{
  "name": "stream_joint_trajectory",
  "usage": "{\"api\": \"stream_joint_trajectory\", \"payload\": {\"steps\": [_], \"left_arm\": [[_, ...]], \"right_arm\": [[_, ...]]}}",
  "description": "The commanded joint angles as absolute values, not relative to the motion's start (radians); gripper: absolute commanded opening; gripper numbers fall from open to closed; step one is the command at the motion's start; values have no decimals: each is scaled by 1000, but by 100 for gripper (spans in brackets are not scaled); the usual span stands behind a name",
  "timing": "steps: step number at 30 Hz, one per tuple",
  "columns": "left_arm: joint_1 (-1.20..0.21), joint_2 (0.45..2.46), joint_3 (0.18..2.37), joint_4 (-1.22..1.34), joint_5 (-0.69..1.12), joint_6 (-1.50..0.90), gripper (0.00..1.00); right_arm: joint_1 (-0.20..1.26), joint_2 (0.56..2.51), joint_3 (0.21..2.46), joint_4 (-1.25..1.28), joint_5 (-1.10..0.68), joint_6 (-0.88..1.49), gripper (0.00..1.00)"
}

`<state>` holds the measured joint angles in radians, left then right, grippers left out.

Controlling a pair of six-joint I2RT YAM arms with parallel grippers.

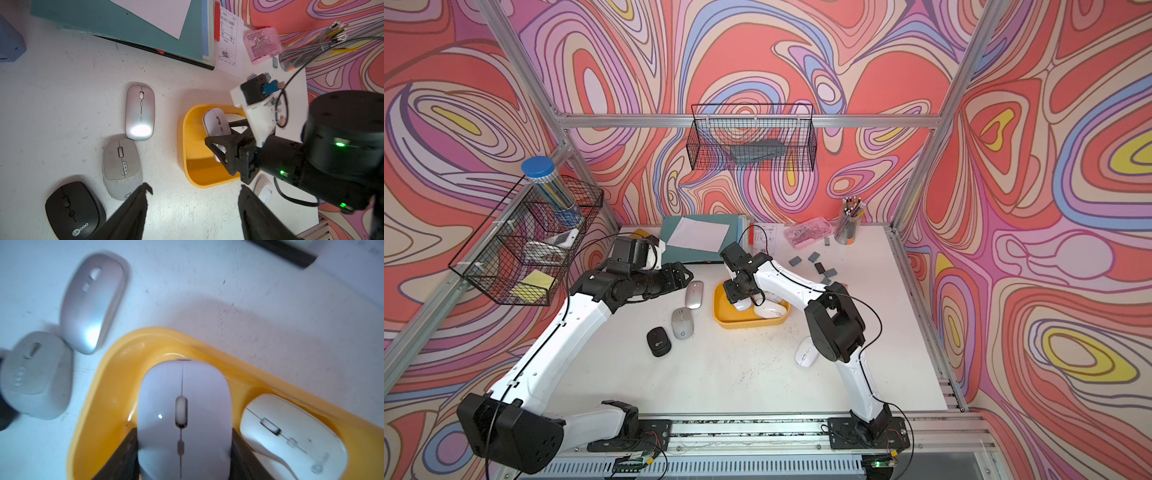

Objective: Take out the mouse from the storage box
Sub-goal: Pick up the mouse from the storage box, then place the mouse at the center of the board.

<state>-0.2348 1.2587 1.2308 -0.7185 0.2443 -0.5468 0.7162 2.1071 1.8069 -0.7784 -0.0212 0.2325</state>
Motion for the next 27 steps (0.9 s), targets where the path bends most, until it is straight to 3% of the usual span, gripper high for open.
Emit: {"api": "stream_joint_trajectory", "payload": {"steps": [1, 7, 14, 23, 27], "left_arm": [[-227, 1243, 1221, -716, 256, -533, 73], [-227, 1243, 1220, -715, 258, -535, 73], [-227, 1239, 1217, -712, 270, -538, 73], [-227, 1239, 1216, -712, 261, -536, 73], [-227, 1250, 1216, -712, 268, -534, 73]], "right_arm": [[687, 2022, 1782, -743, 4, 269, 31], [579, 1902, 1661, -795, 156, 338, 32], [351, 1778, 1402, -752, 134, 428, 35], [301, 1878, 1296, -714, 96, 475, 35], [299, 1936, 1303, -728, 93, 481, 40]]}}
